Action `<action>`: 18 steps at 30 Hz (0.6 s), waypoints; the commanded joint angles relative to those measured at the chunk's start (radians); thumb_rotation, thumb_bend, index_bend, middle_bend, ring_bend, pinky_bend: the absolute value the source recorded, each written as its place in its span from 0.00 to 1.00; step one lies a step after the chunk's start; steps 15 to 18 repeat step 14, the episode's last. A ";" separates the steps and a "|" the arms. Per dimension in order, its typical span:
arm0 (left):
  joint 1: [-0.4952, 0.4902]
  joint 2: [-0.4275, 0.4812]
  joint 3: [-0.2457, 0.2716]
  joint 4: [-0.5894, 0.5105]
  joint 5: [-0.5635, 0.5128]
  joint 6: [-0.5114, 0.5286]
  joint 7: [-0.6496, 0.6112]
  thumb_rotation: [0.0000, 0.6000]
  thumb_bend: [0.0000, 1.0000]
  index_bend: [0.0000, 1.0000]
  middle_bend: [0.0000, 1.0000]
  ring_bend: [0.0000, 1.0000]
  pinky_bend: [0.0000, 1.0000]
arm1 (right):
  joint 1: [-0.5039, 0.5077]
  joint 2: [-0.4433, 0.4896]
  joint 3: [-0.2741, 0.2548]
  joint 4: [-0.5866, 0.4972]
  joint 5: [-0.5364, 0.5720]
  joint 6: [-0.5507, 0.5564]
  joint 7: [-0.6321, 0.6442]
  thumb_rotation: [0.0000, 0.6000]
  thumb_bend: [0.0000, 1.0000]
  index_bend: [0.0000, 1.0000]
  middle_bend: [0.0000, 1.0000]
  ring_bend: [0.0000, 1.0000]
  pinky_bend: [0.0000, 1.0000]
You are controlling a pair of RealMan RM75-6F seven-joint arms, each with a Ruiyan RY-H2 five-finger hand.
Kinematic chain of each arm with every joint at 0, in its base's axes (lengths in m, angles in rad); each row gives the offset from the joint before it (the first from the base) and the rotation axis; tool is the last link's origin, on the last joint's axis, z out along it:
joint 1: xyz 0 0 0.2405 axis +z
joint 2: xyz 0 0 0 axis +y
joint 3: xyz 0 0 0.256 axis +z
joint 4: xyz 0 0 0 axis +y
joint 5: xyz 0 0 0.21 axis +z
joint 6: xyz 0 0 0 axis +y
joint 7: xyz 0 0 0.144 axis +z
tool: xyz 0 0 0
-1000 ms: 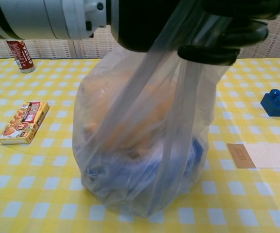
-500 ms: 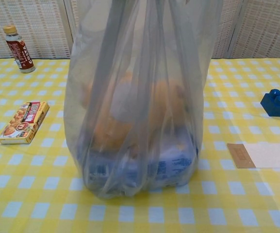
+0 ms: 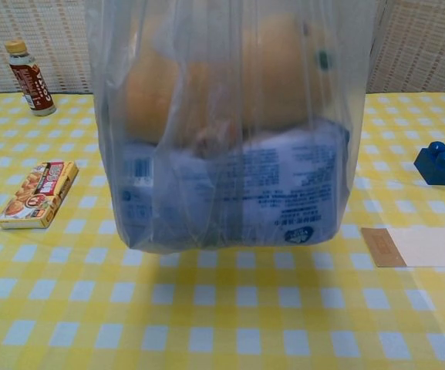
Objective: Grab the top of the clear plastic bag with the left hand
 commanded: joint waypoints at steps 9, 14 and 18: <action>0.028 0.041 -0.156 -0.025 -0.154 -0.079 0.146 1.00 0.74 0.84 1.00 0.88 1.00 | -0.008 0.009 0.002 0.006 0.005 0.013 0.026 1.00 0.36 0.00 0.00 0.00 0.00; 0.043 0.004 -0.170 -0.029 -0.179 -0.094 0.215 1.00 0.74 0.84 1.00 0.88 1.00 | -0.008 0.013 0.002 0.005 -0.009 0.025 0.036 1.00 0.36 0.00 0.00 0.00 0.00; 0.043 0.004 -0.170 -0.029 -0.179 -0.094 0.215 1.00 0.74 0.84 1.00 0.88 1.00 | -0.008 0.013 0.002 0.005 -0.009 0.025 0.036 1.00 0.36 0.00 0.00 0.00 0.00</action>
